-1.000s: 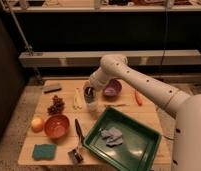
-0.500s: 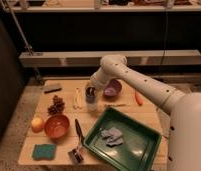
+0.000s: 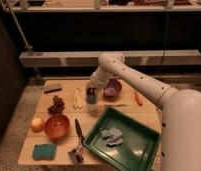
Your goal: Stack cups on top of each other
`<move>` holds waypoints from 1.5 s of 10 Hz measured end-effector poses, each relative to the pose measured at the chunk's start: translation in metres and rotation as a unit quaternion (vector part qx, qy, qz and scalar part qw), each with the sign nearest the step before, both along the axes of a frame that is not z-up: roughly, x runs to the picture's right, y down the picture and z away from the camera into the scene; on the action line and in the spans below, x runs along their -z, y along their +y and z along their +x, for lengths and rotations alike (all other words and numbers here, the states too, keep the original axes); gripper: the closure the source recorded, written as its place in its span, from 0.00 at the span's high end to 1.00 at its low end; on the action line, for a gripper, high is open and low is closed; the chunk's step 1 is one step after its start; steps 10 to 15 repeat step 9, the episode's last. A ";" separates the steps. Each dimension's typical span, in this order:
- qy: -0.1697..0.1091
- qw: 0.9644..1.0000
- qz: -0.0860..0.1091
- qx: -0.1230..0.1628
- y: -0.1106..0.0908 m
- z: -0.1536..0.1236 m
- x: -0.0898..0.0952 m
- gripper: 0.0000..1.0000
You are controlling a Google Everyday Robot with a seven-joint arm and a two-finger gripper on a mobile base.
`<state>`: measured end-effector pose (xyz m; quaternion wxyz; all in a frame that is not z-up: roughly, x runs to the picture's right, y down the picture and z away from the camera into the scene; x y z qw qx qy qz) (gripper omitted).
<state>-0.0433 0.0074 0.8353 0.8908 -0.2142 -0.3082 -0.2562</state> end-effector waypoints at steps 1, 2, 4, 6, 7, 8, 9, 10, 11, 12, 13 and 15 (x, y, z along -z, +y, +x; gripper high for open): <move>-0.004 1.000 -0.003 0.001 0.000 0.000 0.000 0.64; -0.019 1.000 -0.012 0.000 0.001 -0.001 0.001 0.76; -0.027 1.000 -0.016 -0.001 0.000 -0.002 0.003 0.80; -0.027 1.000 -0.016 0.000 0.000 -0.002 0.003 0.80; -0.027 1.000 -0.016 -0.001 0.000 -0.002 0.003 0.80; -0.027 1.000 -0.016 0.000 0.000 -0.002 0.003 0.80; -0.027 1.000 -0.016 0.000 0.000 -0.002 0.003 0.80; -0.027 1.000 -0.016 0.000 0.000 -0.002 0.003 0.80; -0.027 1.000 -0.016 0.000 0.000 -0.002 0.003 0.80; -0.027 1.000 -0.016 0.000 0.000 -0.002 0.003 0.80; -0.027 1.000 -0.016 0.000 0.000 -0.002 0.003 0.80; -0.027 1.000 -0.016 0.000 0.000 -0.002 0.003 0.80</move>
